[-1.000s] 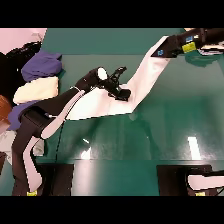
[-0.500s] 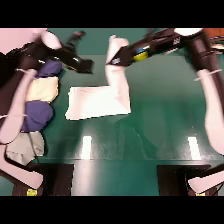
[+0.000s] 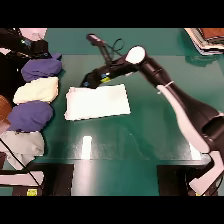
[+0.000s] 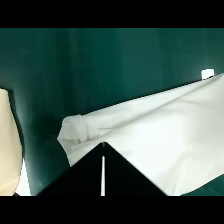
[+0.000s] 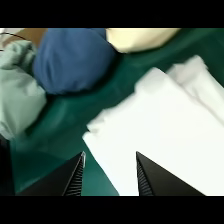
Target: Fold the shirts.
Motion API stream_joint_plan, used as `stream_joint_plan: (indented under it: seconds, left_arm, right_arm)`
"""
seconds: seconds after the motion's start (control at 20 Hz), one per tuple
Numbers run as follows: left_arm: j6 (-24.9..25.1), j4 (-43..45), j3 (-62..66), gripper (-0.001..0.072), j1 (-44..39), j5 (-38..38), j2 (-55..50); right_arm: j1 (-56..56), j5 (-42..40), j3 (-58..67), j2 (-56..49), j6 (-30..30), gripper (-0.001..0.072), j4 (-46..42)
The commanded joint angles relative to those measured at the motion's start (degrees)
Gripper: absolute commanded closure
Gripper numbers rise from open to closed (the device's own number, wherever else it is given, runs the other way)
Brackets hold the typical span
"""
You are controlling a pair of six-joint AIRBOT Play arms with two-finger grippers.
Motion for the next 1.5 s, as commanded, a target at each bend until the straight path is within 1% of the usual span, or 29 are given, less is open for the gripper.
stream_joint_plan:
  seconds: [0.0, 0.1, 0.15, 0.2, 0.25, 0.4, 0.45, 0.5, 0.65, 0.8, 0.95, 1.05, 1.1, 1.15, 1.2, 1.25, 1.35, 1.45]
  left_arm:
    - [0.09, -0.11, -0.02, 0.0680, 0.26, -1.07, 0.81]
    - [0.13, -0.24, -0.02, 0.0680, -0.61, -0.81, 0.81]
    - [0.42, -0.35, -0.02, 0.0680, -0.74, -0.90, 0.81]
    - [1.14, -0.52, -0.02, 0.0681, -1.14, -0.92, 0.81]
    - [1.36, -0.55, -0.02, 0.0680, -1.75, -0.85, 0.81]
    - [1.57, -0.52, -0.02, 0.0680, -3.87, -0.31, 0.68]
    - [1.57, -0.52, -0.02, 0.0680, -4.55, -0.02, 0.63]
    - [1.57, -0.52, -0.02, 0.0680, -5.18, 0.31, 0.55]
    - [1.60, -0.44, -0.02, 0.0680, -6.51, 0.68, 0.24]
    - [1.55, -0.59, -0.35, 0.0680, -6.75, 0.52, 0.04]
    - [1.55, -0.57, -0.63, 0.0680, -6.75, 0.07, 0.04]
    - [1.53, -0.57, -0.63, 0.0680, -6.75, -0.68, 0.04]
    - [1.51, -0.59, -0.63, 0.0680, -6.75, -0.83, 0.04]
    - [1.51, -0.66, -0.63, 0.0680, -6.75, -0.94, 0.04]
    - [1.51, -0.79, -0.63, 0.0680, -6.75, -1.03, 0.04]
    - [1.51, -0.98, -0.63, 0.0680, -6.75, -1.20, 0.04]
    - [1.46, -1.75, -0.63, 0.0680, -7.10, -1.31, 0.04]
    - [1.49, -1.73, -0.63, 0.0680, -8.57, -1.51, 0.04]
  right_arm:
    - [-8.74, 5.31, -12.24, 6.71, 7.30, 0.0350, -13.11]
    - [-15.34, 5.03, -21.18, 10.49, 9.77, 0.0347, -13.27]
    - [-18.45, 4.57, -25.44, 11.80, 11.02, 0.0302, -13.03]
    - [-21.31, 4.37, -28.83, 12.24, 11.43, 0.0098, -12.24]
    - [-23.37, 4.37, -31.32, 11.96, 12.09, 0.0013, -10.21]
    - [-26.58, 4.98, -35.36, 8.28, 12.15, 0.0028, -2.23]
    - [-26.38, 4.90, -35.58, 6.36, 12.11, 0.0093, -0.24]
    - [-25.75, 4.52, -35.54, 4.61, 11.98, 0.0124, 1.22]
    - [-22.05, 4.46, -32.74, -0.79, 9.66, 0.0127, 6.49]
    - [-17.29, 3.80, -25.68, -5.29, 9.73, 0.0127, 8.37]
    - [-13.25, 2.45, -18.49, -9.42, 9.77, 0.0146, 9.35]
    - [-11.34, 2.47, -14.53, -11.96, 9.77, 0.0281, 9.42]
    - [-10.64, 2.32, -13.00, -12.94, 9.75, 0.0286, 9.42]
    - [-10.16, 1.95, -11.93, -13.40, 9.70, 0.0399, 9.35]
    - [-10.08, 1.53, -11.17, -13.55, 9.62, 0.0616, 9.11]
    - [-10.10, 0.94, -10.91, -13.35, 9.53, 0.0701, 9.22]
    - [-10.56, 0.26, -10.71, -12.11, 9.51, 0.0701, 8.94]
    - [-12.44, -0.07, -10.73, -9.44, 9.60, 0.0702, 5.03]
